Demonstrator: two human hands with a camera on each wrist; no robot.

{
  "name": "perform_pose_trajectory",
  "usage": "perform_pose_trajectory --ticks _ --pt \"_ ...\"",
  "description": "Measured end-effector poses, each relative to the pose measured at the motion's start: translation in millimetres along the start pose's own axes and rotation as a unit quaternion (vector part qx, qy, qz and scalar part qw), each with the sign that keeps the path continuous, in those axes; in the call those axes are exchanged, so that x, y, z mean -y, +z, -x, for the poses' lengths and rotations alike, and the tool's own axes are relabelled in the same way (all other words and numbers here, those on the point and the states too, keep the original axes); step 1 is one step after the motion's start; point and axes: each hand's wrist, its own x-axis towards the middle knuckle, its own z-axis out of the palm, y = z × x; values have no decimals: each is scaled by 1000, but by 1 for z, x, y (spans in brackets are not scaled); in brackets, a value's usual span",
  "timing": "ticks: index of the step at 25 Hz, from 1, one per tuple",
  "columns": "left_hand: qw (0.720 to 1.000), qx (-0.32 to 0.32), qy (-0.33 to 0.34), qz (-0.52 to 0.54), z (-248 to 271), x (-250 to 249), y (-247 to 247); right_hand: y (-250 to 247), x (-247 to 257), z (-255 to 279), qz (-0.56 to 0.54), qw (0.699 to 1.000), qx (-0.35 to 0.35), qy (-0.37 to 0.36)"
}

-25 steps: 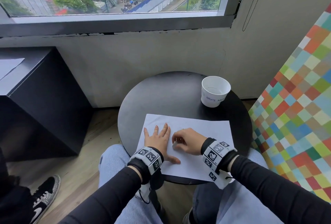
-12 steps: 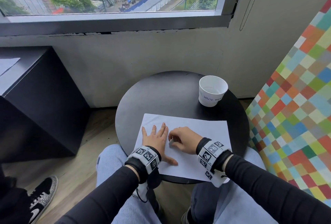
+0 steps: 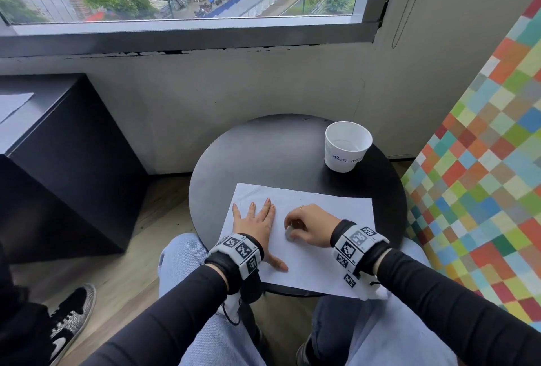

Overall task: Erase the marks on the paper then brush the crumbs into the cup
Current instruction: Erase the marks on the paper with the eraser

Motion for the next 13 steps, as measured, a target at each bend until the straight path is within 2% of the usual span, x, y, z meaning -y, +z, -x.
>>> perform_pose_trajectory --ticks 1,4,7,10,13 --pt "1000 1 -1 0 0 0 0 0 -1 0 0 1000 -8 -2" --pt "1000 5 -2 -4 2 -1 -2 1 2 3 8 999 37 -20" --pt "1000 4 -4 -2 0 -2 -2 -2 -3 2 5 1000 -7 -1" --pt "1000 9 -4 -1 0 -1 -2 0 -2 3 10 999 37 -14" --pt "1000 7 -4 -4 -1 -1 -1 0 -2 2 8 1000 -7 2"
